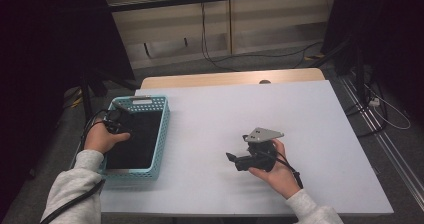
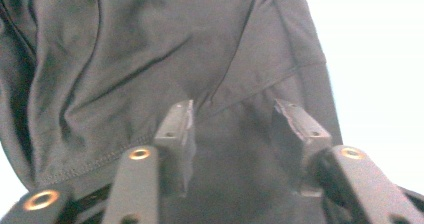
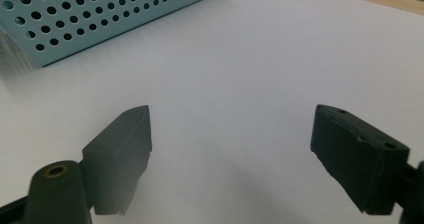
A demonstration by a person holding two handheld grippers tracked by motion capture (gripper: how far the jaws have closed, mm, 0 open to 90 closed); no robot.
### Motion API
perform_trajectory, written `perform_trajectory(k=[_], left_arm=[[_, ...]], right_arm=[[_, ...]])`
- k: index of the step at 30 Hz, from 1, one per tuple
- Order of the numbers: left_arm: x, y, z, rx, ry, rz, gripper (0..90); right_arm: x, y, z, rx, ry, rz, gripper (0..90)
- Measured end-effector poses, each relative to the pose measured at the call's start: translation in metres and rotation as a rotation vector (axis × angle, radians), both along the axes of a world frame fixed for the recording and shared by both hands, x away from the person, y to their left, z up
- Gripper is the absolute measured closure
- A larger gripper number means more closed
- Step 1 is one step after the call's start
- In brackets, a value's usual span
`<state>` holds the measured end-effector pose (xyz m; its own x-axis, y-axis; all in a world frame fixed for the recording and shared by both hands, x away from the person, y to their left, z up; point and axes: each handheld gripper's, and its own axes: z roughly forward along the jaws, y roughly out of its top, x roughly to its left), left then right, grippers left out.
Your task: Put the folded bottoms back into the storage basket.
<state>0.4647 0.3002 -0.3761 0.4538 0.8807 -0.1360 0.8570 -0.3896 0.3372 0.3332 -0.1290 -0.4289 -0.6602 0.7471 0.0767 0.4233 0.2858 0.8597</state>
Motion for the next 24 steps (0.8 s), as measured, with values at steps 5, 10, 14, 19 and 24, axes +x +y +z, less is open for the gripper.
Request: perform_trajectory(k=[5, 10, 14, 19, 24], left_arm=[[-0.003, -0.008, 0.012, -0.012, -0.006, -0.023, 41.7], [-0.005, -0.016, 0.019, -0.013, -0.022, -0.042, 36.9], [-0.005, -0.017, 0.020, -0.010, -0.015, -0.044, 34.2], [-0.005, -0.016, 0.021, -0.014, -0.013, -0.032, 30.8], [-0.005, -0.018, 0.025, -0.020, -0.020, -0.032, 28.3]], right_arm=[[-0.004, -0.011, 0.000, 0.009, 0.006, -0.010, 15.5], [-0.007, -0.027, 0.000, 0.025, 0.012, -0.039, 15.4], [-0.009, -0.033, -0.001, 0.023, 0.016, -0.048, 15.3], [-0.010, -0.036, -0.001, 0.022, 0.020, -0.048, 15.1], [-0.012, -0.040, 0.000, 0.023, 0.017, -0.049, 15.0]])
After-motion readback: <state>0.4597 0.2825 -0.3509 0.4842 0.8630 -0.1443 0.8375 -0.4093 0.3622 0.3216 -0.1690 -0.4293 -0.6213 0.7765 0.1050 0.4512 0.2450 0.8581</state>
